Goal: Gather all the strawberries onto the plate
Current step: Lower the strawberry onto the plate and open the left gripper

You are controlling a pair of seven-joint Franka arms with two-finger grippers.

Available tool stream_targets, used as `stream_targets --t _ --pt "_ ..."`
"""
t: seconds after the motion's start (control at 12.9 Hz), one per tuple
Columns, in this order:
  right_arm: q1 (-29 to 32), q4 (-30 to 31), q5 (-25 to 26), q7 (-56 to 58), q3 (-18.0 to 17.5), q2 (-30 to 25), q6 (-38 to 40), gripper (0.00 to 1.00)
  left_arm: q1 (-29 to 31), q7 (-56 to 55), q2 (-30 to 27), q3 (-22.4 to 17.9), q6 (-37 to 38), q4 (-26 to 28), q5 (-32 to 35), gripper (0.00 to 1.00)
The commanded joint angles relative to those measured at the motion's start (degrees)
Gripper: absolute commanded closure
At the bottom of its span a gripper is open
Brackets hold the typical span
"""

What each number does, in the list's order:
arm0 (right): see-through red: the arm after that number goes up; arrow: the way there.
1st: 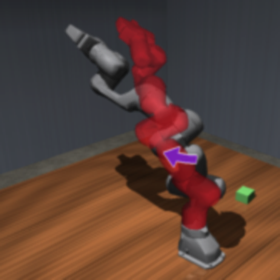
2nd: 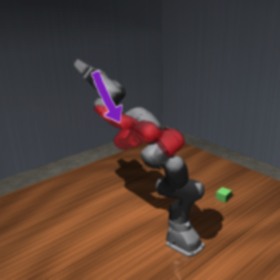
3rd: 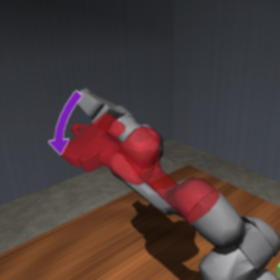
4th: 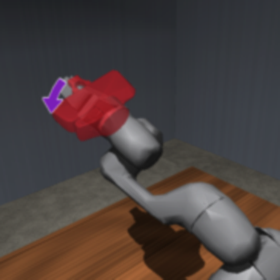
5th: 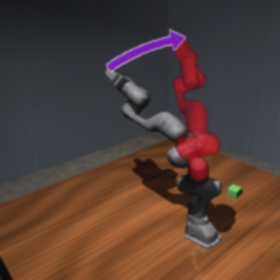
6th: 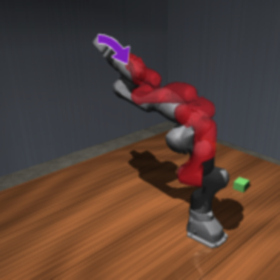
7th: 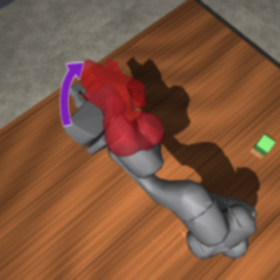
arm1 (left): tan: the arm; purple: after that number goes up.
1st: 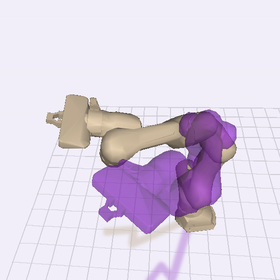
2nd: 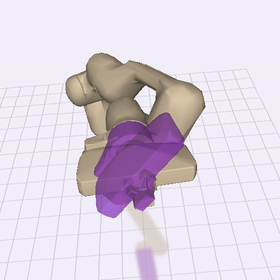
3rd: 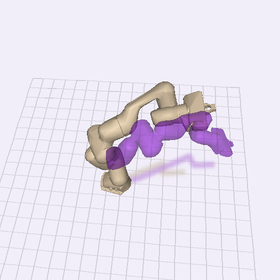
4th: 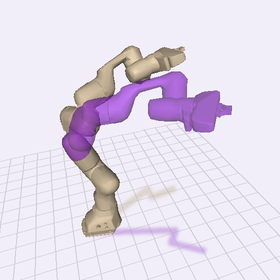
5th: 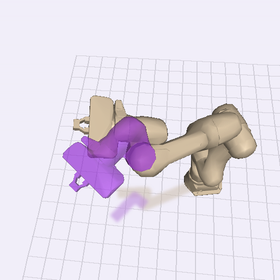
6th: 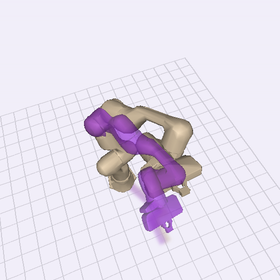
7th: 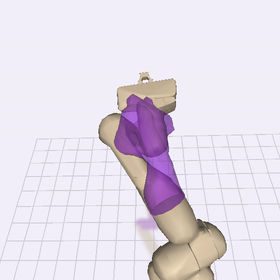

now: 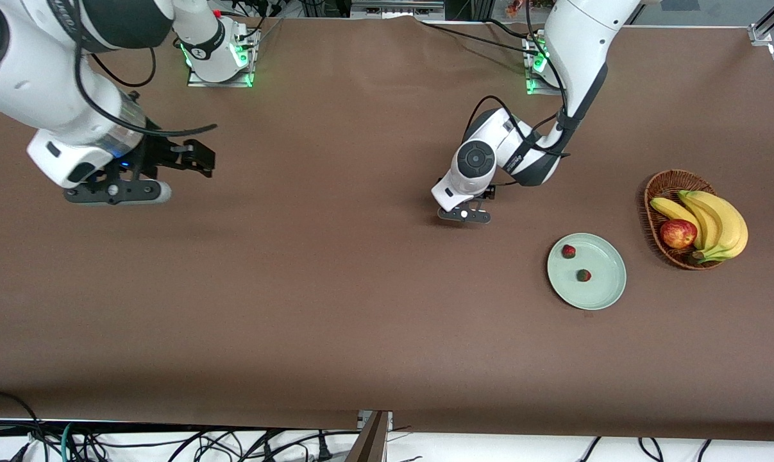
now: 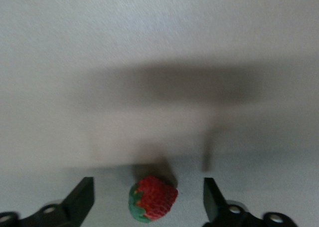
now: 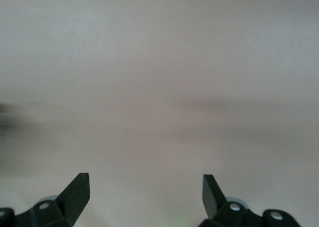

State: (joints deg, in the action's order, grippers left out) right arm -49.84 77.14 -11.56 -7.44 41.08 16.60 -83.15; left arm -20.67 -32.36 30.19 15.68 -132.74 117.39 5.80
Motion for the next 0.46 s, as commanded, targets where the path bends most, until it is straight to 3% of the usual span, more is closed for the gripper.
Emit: stream_targets --t 0.0,0.08,0.15,0.39 --pt "-0.2 5.5 1.8 1.3 -0.6 -3.3 -2.6 0.0 -1.1 -0.8 -2.3 -0.7 -0.5 2.1 0.3 0.66" --pt "1.5 6.3 2.0 1.3 -2.0 -4.4 -3.0 0.0 -1.2 -0.9 -2.6 -0.7 -0.4 2.9 0.3 0.82" --pt "5.6 6.4 2.6 1.4 -6.1 -5.2 -3.0 0.0 -1.1 -0.8 -2.7 -0.7 -0.2 2.9 0.3 0.95" --pt "21.7 12.3 9.3 1.3 -24.2 -12.0 -5.4 0.0 1.5 1.9 -6.2 -1.5 6.5 -0.7 0.3 1.0"
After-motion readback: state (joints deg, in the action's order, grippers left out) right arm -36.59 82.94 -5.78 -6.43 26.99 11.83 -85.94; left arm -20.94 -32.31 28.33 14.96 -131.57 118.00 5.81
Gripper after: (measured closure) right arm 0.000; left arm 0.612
